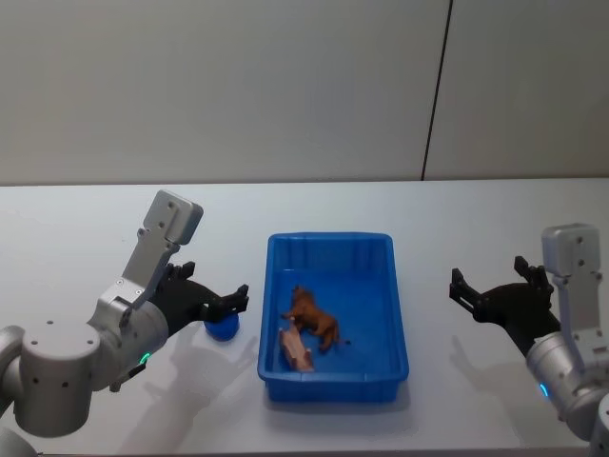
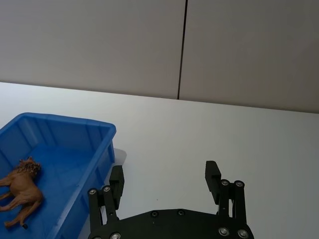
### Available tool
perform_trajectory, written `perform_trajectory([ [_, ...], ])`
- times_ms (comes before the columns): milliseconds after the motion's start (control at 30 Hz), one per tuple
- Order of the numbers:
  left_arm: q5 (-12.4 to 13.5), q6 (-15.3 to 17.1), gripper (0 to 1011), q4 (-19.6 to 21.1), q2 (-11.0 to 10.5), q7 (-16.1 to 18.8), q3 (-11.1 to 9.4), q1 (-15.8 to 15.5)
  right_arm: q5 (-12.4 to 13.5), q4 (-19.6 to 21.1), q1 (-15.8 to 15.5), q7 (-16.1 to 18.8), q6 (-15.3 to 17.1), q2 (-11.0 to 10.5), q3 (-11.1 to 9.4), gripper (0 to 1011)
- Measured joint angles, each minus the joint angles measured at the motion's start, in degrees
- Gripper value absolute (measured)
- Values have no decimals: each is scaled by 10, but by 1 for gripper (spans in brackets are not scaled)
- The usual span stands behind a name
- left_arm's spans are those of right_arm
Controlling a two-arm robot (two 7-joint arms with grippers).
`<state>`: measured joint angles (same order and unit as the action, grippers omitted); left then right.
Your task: Pick up the two dolls from the table and place them into the box.
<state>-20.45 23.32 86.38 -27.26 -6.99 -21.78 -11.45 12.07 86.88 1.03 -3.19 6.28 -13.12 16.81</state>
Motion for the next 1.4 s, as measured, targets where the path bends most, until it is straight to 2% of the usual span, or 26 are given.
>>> perform_trajectory([
  [367,32,8,1001,-57,15,-31,-3,-29,0,0,0,0,0,0,0,1001],
  [967,63,9,993,-144,38,-70,-8,-66,0,0,0,0,0,0,0,1001],
  [1233,76,6,833,-172,46,-83,-10,-79,0,0,0,0,0,0,0,1001],
  [1300,81,2,744,-181,49,-86,-11,-83,0,0,0,0,0,0,0,1001],
  [1400,86,-3,674,-192,53,-90,-12,-89,0,0,0,0,0,0,0,1001],
])
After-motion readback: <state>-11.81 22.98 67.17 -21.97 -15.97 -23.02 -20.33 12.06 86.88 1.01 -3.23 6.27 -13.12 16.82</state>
